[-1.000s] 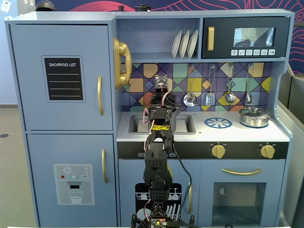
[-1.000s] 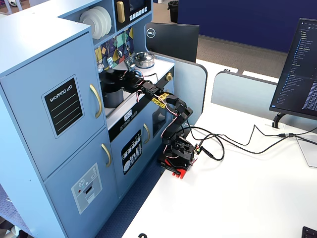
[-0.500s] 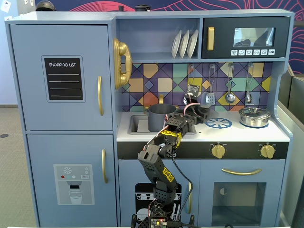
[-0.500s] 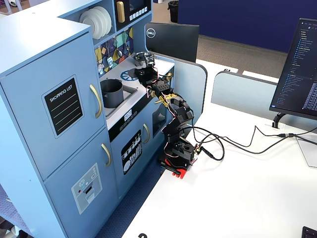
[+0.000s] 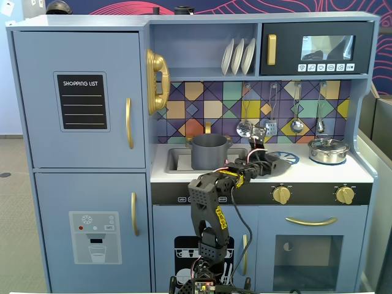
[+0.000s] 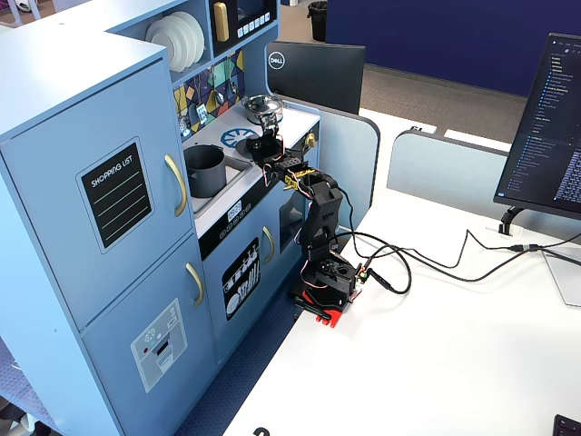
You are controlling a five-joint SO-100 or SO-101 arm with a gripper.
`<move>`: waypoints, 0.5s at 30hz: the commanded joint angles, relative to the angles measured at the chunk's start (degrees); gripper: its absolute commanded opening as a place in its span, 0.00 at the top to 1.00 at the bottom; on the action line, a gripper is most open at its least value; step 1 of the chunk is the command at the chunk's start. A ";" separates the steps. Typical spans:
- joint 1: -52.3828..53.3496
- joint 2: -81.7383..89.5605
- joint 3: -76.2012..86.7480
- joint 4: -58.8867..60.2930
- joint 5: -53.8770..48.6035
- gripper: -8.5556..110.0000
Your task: Take off the lid from the gray recipient and place it on the counter
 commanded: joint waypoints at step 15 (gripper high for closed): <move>3.52 -0.79 -3.16 -0.79 -1.76 0.68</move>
